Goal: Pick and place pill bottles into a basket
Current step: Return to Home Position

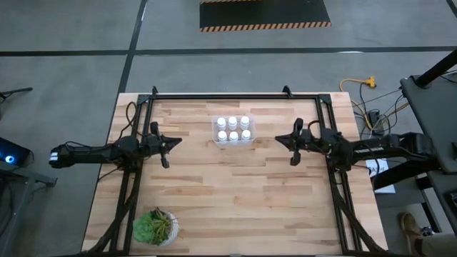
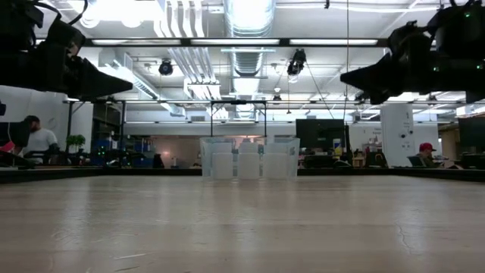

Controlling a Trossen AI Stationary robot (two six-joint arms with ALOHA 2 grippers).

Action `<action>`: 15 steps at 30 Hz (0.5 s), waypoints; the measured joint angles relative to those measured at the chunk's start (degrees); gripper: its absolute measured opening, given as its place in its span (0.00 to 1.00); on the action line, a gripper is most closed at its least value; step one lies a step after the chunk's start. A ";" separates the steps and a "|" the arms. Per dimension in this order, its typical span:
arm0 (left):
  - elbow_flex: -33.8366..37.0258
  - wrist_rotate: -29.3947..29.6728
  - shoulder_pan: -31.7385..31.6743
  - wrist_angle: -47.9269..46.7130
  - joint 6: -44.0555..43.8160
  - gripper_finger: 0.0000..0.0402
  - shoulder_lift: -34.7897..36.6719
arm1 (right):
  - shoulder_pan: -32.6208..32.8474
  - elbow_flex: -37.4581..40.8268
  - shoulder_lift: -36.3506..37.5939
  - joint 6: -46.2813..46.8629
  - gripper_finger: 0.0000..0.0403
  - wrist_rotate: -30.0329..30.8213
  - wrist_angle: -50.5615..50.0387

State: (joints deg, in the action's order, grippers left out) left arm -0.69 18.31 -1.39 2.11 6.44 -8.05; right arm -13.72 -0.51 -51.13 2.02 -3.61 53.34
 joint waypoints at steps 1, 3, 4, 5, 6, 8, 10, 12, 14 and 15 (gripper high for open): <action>0.00 0.00 0.00 -0.01 0.00 0.00 0.00 | 0.00 0.00 0.97 0.00 0.02 -0.05 -0.54; 0.00 0.00 0.00 -0.02 0.00 0.00 0.07 | 0.00 0.00 2.95 -0.06 0.02 0.15 -2.44; 0.00 0.00 0.00 -0.02 0.00 0.00 0.07 | 0.00 0.00 3.99 -0.07 0.02 0.16 -3.54; 0.00 -0.02 0.00 -0.02 0.00 0.00 0.00 | 0.00 0.00 5.14 -0.04 0.02 0.14 -4.42; 0.00 -0.01 0.00 -0.04 0.00 0.00 -0.02 | 0.00 0.00 6.35 -0.04 0.02 0.14 -5.37; 0.00 -0.02 0.00 -0.04 0.00 0.00 0.00 | 0.00 0.00 8.77 -0.12 0.02 0.20 -7.75; 0.00 -0.04 0.00 -0.04 0.00 0.00 0.00 | 0.00 0.00 11.10 -0.17 0.02 0.51 -10.49; 0.00 -0.02 0.00 -0.04 0.00 0.00 0.00 | -0.02 0.00 13.28 0.19 0.02 0.88 -12.94; 0.00 -0.03 0.00 -0.04 0.00 0.00 0.04 | -0.02 0.00 15.10 0.68 0.02 1.17 -15.31; 0.00 -0.04 0.00 -0.04 0.00 0.00 0.02 | -0.01 0.00 15.92 0.73 0.02 1.48 -16.45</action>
State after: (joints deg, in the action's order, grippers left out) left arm -0.69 18.26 -1.39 2.07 6.44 -8.03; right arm -13.72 -0.51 -35.21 2.75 -2.13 36.89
